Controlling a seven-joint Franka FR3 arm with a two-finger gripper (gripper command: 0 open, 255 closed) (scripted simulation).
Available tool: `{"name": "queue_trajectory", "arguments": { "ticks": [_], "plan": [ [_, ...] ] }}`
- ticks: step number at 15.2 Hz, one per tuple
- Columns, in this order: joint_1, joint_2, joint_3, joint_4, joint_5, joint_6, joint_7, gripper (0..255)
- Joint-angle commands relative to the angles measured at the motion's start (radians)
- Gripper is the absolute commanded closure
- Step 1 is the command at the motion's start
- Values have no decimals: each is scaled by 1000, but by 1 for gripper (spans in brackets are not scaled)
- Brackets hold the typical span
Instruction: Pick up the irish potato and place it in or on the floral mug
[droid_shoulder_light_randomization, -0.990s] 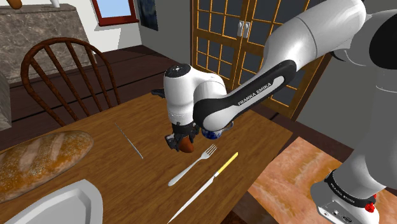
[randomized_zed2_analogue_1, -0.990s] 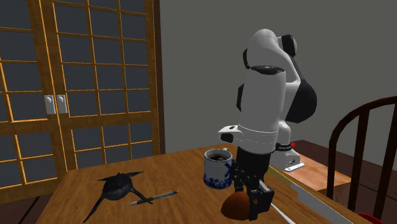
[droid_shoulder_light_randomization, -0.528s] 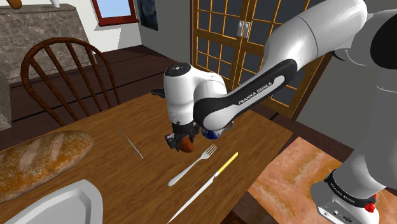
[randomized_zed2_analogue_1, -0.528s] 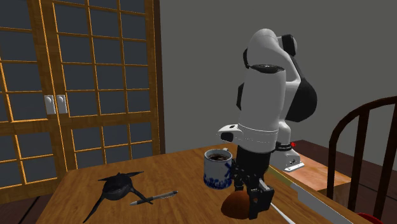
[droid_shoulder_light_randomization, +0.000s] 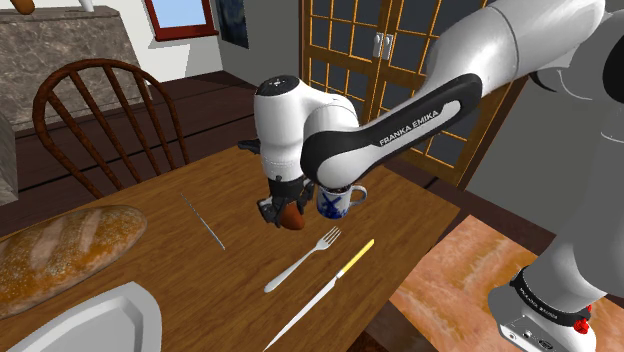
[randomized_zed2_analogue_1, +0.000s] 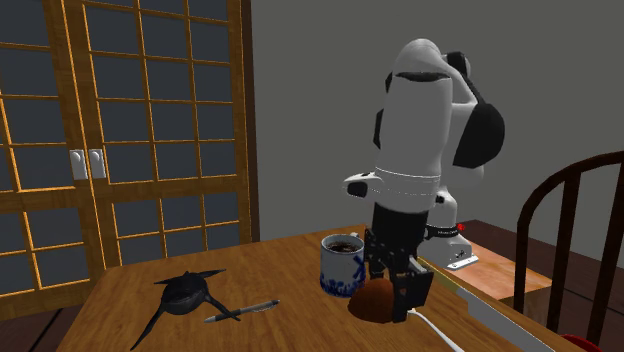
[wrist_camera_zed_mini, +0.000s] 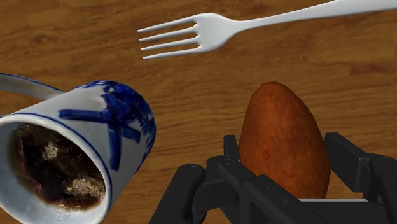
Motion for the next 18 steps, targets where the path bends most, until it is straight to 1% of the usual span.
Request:
{"name": "queue_trajectory", "arguments": {
  "ticks": [1, 18],
  "plan": [
    [-5, -16, 6, 9, 13, -22, -10, 255],
    [-18, -92, 34, 148, 83, -216, -67, 255]
  ]
}}
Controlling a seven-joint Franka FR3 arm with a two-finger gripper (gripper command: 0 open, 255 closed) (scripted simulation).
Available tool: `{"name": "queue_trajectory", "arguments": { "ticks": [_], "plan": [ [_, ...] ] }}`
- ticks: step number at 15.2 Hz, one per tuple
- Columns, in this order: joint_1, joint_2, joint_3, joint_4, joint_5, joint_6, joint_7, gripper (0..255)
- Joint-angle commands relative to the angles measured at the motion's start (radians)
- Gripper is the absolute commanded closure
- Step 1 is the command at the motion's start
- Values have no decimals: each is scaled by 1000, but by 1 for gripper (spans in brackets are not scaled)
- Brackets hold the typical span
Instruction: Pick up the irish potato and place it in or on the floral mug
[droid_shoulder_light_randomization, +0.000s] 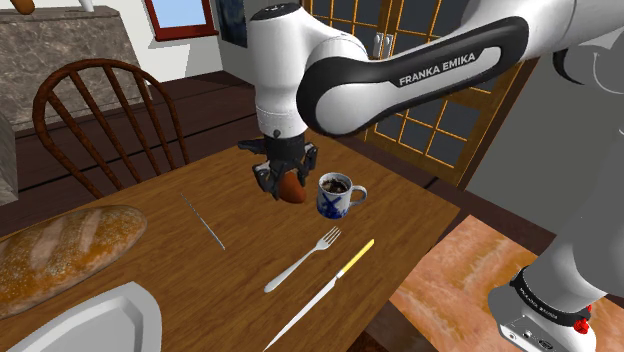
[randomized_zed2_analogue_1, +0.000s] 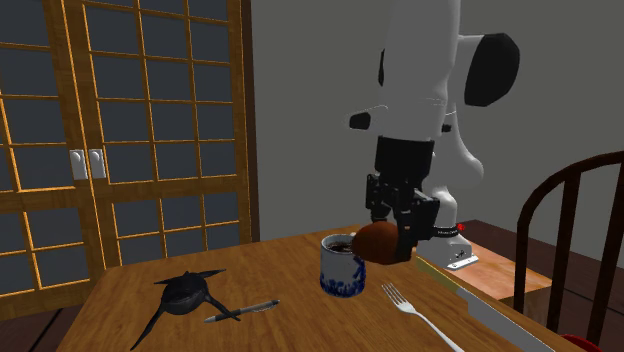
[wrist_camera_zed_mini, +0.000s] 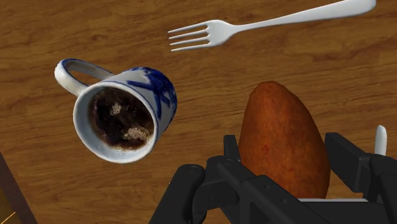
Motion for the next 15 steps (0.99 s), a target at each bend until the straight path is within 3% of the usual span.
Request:
{"name": "queue_trajectory", "arguments": {
  "ticks": [1, 6, 11, 15],
  "plan": [
    [3, 0, 2, 27, 2, -27, -3, 255],
    [5, -8, 5, 78, 11, -83, -13, 255],
    [-114, -192, -17, -121, 128, -12, -160, 255],
    [-173, -321, -64, -250, 210, 25, -289, 255]
  ]
}}
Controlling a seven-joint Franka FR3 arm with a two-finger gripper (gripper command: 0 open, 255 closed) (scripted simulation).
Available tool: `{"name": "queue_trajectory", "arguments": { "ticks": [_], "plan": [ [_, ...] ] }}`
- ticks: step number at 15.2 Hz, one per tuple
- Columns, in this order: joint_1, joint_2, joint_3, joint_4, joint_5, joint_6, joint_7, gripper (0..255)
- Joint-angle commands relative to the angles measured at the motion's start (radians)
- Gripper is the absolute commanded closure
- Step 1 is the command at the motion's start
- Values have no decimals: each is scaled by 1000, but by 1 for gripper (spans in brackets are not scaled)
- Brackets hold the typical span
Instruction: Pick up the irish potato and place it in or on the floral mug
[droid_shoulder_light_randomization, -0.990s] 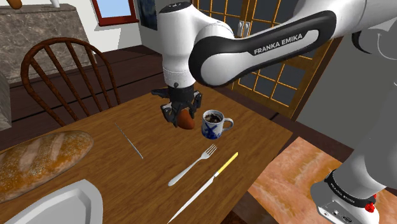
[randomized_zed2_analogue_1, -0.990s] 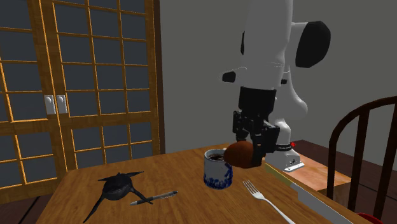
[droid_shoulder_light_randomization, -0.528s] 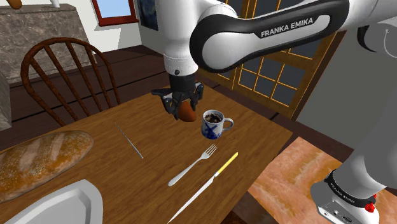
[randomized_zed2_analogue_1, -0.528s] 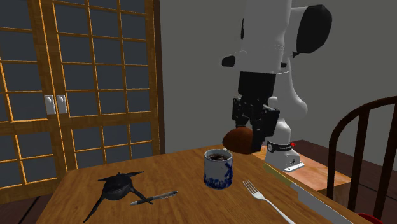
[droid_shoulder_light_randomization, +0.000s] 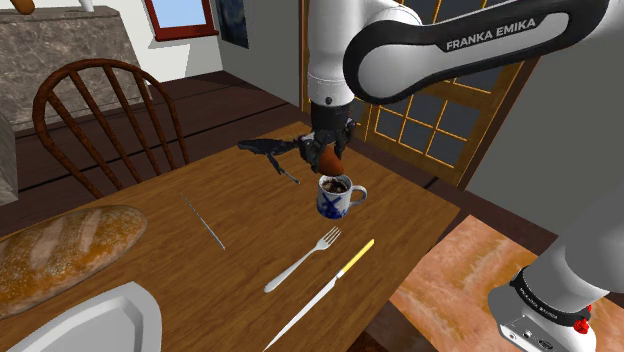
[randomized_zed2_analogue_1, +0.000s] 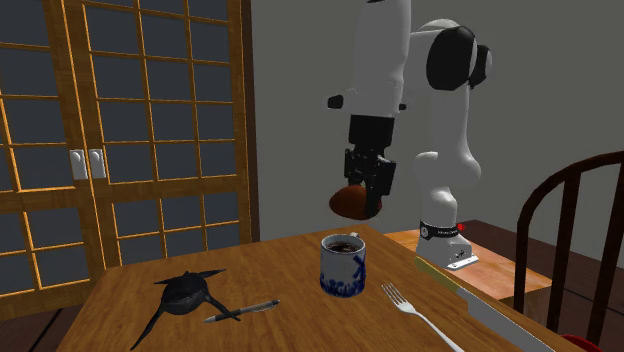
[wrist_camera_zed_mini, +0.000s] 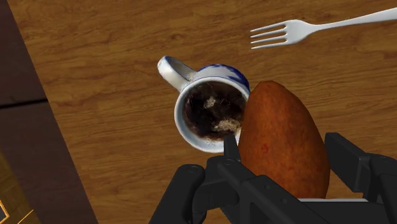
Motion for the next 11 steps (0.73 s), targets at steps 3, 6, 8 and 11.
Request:
{"name": "queue_trajectory", "arguments": {
  "ticks": [3, 6, 8, 11],
  "plan": [
    [-43, -120, -61, -116, 70, 26, -132, 255],
    [-47, -130, -71, -154, 74, 55, -148, 255],
    [-46, -123, -69, -175, 71, 82, -143, 255],
    [-46, -111, -66, -205, 64, 122, -135, 255]
  ]
}}
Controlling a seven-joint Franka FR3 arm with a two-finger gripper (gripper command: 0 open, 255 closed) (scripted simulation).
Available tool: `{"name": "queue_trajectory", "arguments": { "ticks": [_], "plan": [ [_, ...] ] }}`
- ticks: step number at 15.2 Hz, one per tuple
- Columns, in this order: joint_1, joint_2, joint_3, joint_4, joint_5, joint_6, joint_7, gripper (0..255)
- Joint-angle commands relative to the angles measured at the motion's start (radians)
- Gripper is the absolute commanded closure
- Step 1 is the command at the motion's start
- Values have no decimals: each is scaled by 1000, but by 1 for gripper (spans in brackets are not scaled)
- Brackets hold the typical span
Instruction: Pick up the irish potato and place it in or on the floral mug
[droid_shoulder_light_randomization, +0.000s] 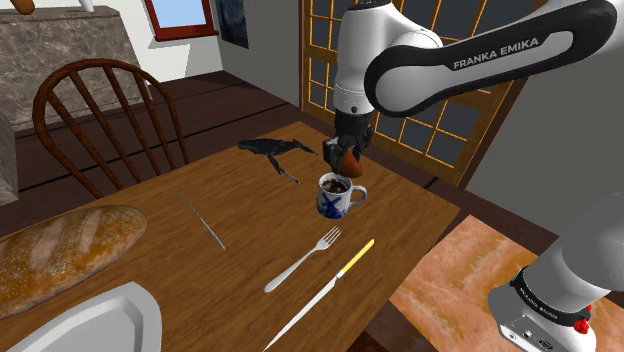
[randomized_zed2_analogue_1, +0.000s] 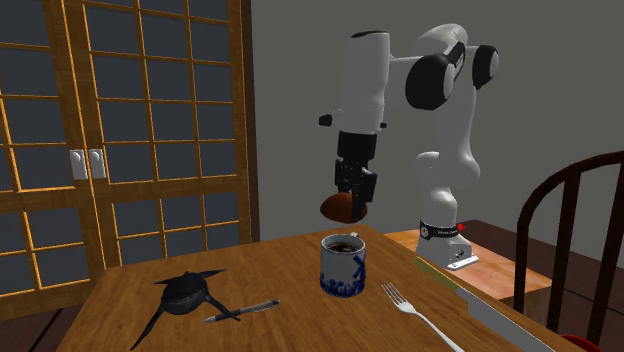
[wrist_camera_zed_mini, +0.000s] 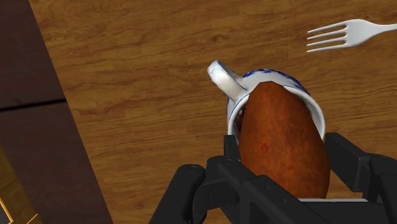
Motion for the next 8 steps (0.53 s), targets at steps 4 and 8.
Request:
{"name": "queue_trajectory", "arguments": {
  "ticks": [4, 8],
  "plan": [
    [0, 24, 6, -49, -15, 69, 16, 255],
    [0, 37, 9, -68, -23, 99, 24, 255]
  ]
}}
